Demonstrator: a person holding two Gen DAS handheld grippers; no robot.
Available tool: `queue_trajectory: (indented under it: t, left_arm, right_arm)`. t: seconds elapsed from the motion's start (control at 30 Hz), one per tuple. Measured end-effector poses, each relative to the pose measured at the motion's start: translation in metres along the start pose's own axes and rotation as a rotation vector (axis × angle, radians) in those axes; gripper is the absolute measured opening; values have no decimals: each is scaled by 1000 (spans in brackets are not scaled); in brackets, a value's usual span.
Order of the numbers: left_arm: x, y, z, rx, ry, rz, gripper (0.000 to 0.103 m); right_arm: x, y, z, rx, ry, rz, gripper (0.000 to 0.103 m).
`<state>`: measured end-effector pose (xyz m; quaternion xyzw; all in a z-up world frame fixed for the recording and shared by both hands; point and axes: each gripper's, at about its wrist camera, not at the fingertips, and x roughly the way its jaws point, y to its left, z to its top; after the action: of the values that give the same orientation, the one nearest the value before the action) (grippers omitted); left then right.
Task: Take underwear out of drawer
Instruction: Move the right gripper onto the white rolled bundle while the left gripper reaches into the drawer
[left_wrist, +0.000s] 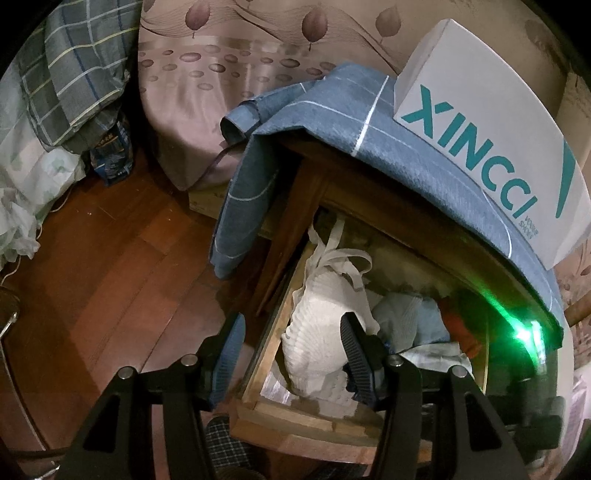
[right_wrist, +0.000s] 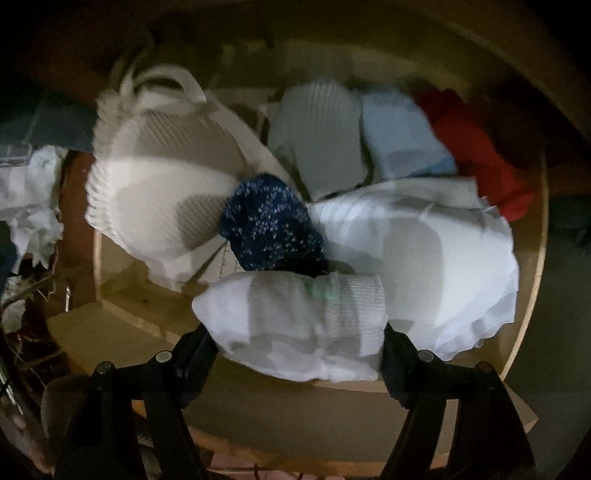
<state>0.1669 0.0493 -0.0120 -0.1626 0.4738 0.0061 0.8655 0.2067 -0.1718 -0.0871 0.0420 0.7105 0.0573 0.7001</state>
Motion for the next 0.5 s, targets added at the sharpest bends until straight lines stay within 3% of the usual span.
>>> queue_trajectory:
  t: [0.27,0.5]
  left_arm:
    - [4,-6,-1,27,22,12,55]
    - [5,-14,-3,64,30,33,55]
  right_arm:
    - [-47,-30,-7,5,-135,-8,73]
    - [-38,-58,-15,56,-132,-37,73]
